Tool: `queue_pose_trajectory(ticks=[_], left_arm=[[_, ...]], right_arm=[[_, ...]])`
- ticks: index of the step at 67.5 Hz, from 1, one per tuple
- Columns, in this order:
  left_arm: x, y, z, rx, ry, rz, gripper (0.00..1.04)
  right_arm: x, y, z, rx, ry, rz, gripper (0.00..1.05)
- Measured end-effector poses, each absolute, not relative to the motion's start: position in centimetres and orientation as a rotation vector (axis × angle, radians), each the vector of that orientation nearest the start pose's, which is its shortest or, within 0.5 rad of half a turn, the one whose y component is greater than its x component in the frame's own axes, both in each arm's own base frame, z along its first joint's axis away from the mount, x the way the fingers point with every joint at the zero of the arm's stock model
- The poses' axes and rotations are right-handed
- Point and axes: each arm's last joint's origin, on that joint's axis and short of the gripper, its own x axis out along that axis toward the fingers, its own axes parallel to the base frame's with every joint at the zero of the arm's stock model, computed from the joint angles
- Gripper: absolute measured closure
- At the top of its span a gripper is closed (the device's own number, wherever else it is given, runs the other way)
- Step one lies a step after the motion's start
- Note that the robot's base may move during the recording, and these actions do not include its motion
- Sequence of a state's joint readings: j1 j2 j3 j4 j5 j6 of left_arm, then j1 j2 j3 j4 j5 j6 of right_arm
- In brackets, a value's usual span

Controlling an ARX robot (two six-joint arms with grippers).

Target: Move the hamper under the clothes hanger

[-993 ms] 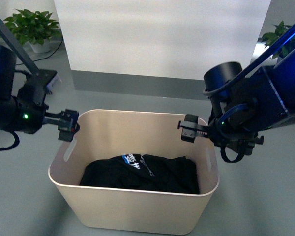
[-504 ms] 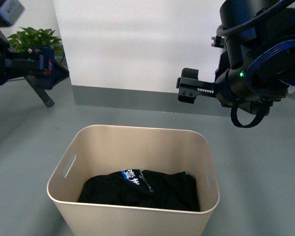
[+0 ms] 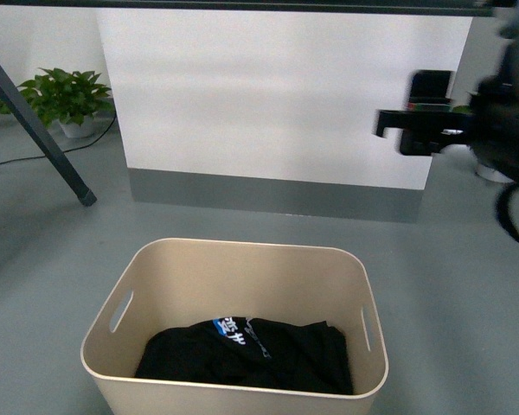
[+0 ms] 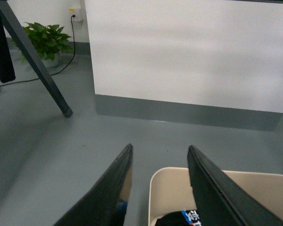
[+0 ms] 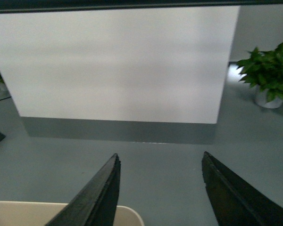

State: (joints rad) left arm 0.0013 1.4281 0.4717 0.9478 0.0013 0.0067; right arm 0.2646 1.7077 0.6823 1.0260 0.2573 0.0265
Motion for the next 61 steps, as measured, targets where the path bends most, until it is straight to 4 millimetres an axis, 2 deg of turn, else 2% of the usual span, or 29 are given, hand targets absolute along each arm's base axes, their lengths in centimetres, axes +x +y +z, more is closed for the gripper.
queue_pose_trajectory(ticks=[13,15,20,30,44,61], left_arm=[[24.1,0.0,18.9,0.001,0.014,-0.002,0.96],[23.4,0.0,18.8,-0.001,0.013,-0.003,1.03],[22.0,0.0,18.4,-0.001,0.011,-0.002,1.01],[20.2,0.0,18.0,-0.001,0.008,-0.002,1.01],[18.2,0.0,17.5,-0.001,0.012,-0.002,1.01],[16.0,0.0,16.1,-0.001,0.022,-0.002,1.01]], right_arm=[[28.2,5.3,18.1,0.01,-0.001,-0.001,0.8],[27.3,4.9,17.9,0.006,0.007,0.003,0.87],[25.4,4.0,17.4,0.0,0.017,0.01,1.03],[23.2,2.9,17.2,-0.001,0.013,0.0,1.03],[20.5,1.9,15.9,-0.002,0.026,0.002,1.03],[17.8,0.7,16.1,0.0,0.02,0.023,1.03]])
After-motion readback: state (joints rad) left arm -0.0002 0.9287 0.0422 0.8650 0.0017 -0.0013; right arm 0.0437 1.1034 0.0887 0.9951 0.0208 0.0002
